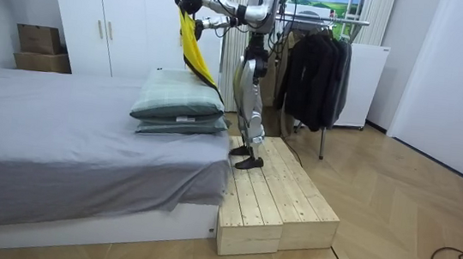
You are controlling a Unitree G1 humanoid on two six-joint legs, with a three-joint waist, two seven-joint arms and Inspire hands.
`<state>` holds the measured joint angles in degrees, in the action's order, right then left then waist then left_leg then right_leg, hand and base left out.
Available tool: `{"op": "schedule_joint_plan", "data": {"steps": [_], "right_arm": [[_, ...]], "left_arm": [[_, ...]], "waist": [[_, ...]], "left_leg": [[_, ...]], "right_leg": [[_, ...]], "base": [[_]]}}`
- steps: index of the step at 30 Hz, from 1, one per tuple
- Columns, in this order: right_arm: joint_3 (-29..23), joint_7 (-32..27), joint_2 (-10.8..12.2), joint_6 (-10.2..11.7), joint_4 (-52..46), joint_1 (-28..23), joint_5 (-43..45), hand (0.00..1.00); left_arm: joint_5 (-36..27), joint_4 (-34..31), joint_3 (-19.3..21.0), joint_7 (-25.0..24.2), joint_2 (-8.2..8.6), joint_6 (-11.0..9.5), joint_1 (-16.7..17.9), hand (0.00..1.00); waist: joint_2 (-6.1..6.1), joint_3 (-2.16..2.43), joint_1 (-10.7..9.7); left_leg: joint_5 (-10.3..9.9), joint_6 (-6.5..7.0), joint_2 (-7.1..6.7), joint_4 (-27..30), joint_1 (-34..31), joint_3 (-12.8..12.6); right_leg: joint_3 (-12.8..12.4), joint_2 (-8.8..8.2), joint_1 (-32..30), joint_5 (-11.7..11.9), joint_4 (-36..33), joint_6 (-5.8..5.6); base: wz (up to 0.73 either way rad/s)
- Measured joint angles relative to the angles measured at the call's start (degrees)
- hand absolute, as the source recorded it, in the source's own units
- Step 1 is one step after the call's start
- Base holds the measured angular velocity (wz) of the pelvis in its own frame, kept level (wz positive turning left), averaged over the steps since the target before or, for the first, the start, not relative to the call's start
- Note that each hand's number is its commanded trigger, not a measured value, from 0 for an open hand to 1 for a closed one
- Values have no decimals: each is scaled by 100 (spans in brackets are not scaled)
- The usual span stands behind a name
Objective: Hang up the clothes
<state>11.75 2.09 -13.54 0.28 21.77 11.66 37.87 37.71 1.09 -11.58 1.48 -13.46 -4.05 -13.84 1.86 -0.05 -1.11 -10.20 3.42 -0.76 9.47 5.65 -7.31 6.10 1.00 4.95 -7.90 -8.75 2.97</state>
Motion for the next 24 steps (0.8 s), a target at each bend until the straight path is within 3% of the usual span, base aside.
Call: {"op": "schedule_joint_plan", "data": {"steps": [1, 2, 3, 4, 8, 12, 17, 24], "right_arm": [[0, 2, 7, -16, 0, 1, -4, 100], [0, 4, 21, -40, 0, 1, -4, 100], [0, 6, 24, -42, 0, 1, -3, 100], [0, 18, 24, -43, 0, 1, -3, 100], [40, 67, 24, -72, 0, -4, 0, 100], [99, 187, 33, -90, 0, -46, 18, 100], [109, 247, 37, -91, 0, -132, -168, 100], [110, 376, 43, -90, 0, -149, -198, 100]], "left_arm": [[0, 0, 0, -1, 4, 0, 0, 100], [0, 0, 0, -3, 6, 0, 2, 74], [0, 0, 0, -4, 6, 0, 3, 25], [0, 0, 0, -7, 6, 0, 3, 0], [-8, -1, 8, -15, 40, 0, 3, 0], [-135, -5, 11, -15, 221, 1, 3, 0], [-349, -3, 10, -14, 255, 3, 3, 0], [-459, -2, 11, -14, 255, 3, 3, 0]], "waist": [[0, 0, 1], [0, 0, 0], [0, 0, 0], [0, -1, 2], [1, -1, 4], [10, -6, 21], [55, -35, 18], [57, -36, 32]], "left_leg": [[0, 0, 0, 0, -1, -1], [0, 0, -1, 0, 0, -2], [0, 0, -1, 0, 0, -2], [0, 0, -1, -1, 0, -2], [0, 0, -1, -3, -1, -3], [0, 0, -1, -9, -3, -5], [0, 0, 0, -14, -2, -7], [0, 0, 0, -14, 0, -15]], "right_leg": [[-1, -1, -1, 0, 0, 0], [-1, 0, 0, 0, 0, 0], [0, 0, 0, 0, 0, 0], [-1, 0, -1, 0, 1, 0], [-2, 0, -1, 0, 7, 0], [-3, 0, -6, -1, 9, -1], [-5, 2, -7, -1, 9, -1], [-10, 0, -11, -1, 5, -1]], "base": [[0], [0], [0], [0], [0], [0], [0], [0]]}}
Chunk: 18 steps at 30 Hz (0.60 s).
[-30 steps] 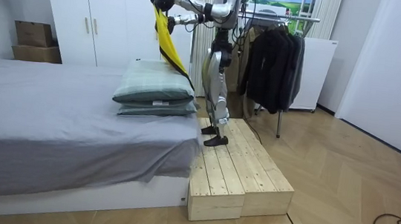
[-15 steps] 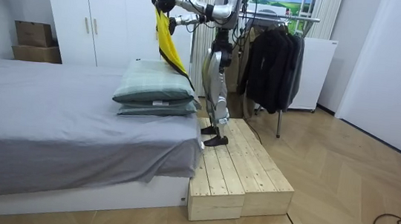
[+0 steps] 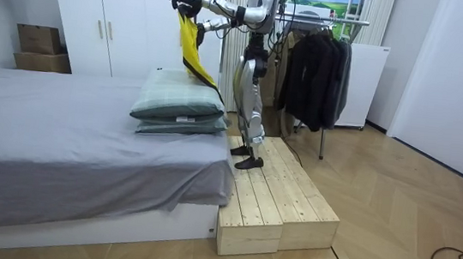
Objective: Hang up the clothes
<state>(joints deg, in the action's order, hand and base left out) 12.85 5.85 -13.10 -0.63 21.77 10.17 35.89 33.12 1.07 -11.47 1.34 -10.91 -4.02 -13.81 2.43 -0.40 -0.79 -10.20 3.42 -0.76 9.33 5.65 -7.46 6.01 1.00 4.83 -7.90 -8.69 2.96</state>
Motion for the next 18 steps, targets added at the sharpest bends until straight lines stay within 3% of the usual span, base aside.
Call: {"op": "schedule_joint_plan", "data": {"steps": [13, 18], "right_arm": [[-2, 128, -1, -4, 1, -10, 32, 100], [-6, 128, -2, -4, 1, -24, 44, 100]], "left_arm": [[-125, 8, 2, 8, 10, 1, 43, 0], [-357, 8, 11, 8, -1, 6, 114, 0]], "waist": [[-4, -2, -14], [-7, -25, -16]], "left_leg": [[0, 0, 0, -15, 30, 2], [0, 0, 0, -25, 79, 2]], "right_leg": [[3, 0, 27, -1, 2, 0], [6, 0, 69, -1, 0, -1]], "base": [[0], [0]]}}
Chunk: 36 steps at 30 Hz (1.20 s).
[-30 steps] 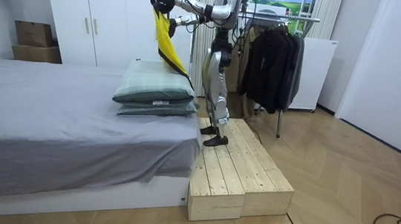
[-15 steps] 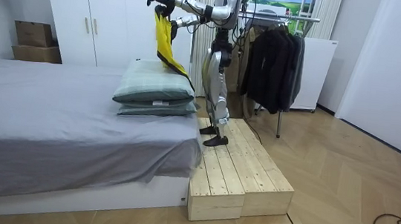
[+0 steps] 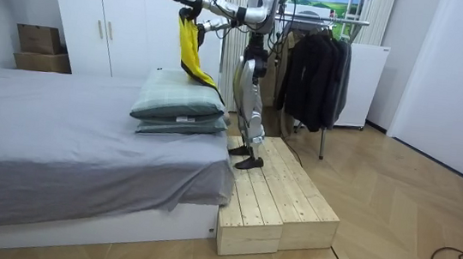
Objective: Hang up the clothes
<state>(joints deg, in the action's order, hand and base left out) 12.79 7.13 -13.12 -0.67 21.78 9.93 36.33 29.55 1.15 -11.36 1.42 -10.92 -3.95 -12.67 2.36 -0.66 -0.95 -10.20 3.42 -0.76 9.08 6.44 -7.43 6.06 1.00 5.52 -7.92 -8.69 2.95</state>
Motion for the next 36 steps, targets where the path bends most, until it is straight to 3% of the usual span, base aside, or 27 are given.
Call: {"op": "schedule_joint_plan", "data": {"steps": [15, 27, 36], "right_arm": [[-72, 82, -23, 0, -1, 3, 1, 100], [-335, -265, -32, 10, 0, 9, -229, 100], [-794, -388, -135, 9, 14, 104, -489, 100]], "left_arm": [[-256, 79, 3, 1, -7, 105, 79, 0], [-310, 106, 4, 17, -1, 124, 90, 0], [-307, -612, 4, 12, -13, 224, 224, 0]], "waist": [[-2, -5, -2], [31, -3, 3], [47, 24, -60]], "left_leg": [[0, 0, 0, -33, 24, -20], [0, 0, -12, -31, -25, 14], [0, 0, -7, 22, -129, 25]], "right_leg": [[-18, 1, 1, 0, -11, 0], [20, -9, -13, -21, 9, -7], [65, -16, -80, -19, -5, -5]], "base": [[0], [1], [1]]}}
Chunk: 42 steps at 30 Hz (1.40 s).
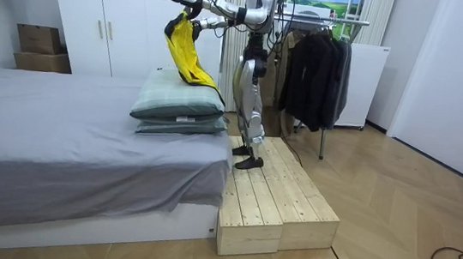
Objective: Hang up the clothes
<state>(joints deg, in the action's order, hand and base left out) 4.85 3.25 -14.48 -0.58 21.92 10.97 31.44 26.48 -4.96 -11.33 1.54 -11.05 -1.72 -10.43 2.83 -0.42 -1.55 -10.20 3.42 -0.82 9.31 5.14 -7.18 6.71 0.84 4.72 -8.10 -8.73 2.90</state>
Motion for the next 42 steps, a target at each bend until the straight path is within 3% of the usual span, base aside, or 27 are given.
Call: {"op": "schedule_joint_plan", "data": {"steps": [3, 8, 18, 27, 36, 42], "right_arm": [[-1, -13, -4, 1, 22, 0, 0, 100], [6, -21, -3, 22, 301, -6, -16, 100], [-9, -74, -6, 51, 428, -6, -246, 100], [-236, -431, -61, 98, 821, -8, -438, 100], [-347, -433, -62, 96, 817, -64, -823, 100], [-656, -436, -69, 48, 713, -108, -1081, 100]], "left_arm": [[-7, 2, -1, -45, 2, -9, 87, 0], [-9, 81, -13, -123, -37, -47, 579, 0], [-235, 358, 46, -224, -179, -51, 659, 0], [-445, 1491, 302, -142, -203, -81, 834, 0], [-444, 2877, 408, -84, -109, -67, 948, 0], [-448, 3675, 838, 4, -74, 18, 1197, 0]], "waist": [[0, 1, -18], [-1, -1, -47], [-19, -3, 5], [-50, 0, -11], [-52, 17, -14], [-76, 51, 23]], "left_leg": [[0, 0, 3, -16, 59, -21], [0, 0, 2, -22, 77, -61], [-1, 3, 1, 7, 106, -60], [-1, 3, 1, 0, 80, -70], [-1, 4, 7, -11, 54, -226], [-2, 4, 23, -40, 49, -331]], "right_leg": [[-10, 1, 49, 0, 1, 0], [-19, -3, 37, 0, -23, 0], [-24, -11, 39, -1, -92, -1], [-30, -14, 9, -2, -93, -1], [-186, -5, -95, -1, -125, -3], [-289, 21, -184, -1, -187, -3]], "base": [[-3], [0], [0], [0], [-9], [-10]]}}
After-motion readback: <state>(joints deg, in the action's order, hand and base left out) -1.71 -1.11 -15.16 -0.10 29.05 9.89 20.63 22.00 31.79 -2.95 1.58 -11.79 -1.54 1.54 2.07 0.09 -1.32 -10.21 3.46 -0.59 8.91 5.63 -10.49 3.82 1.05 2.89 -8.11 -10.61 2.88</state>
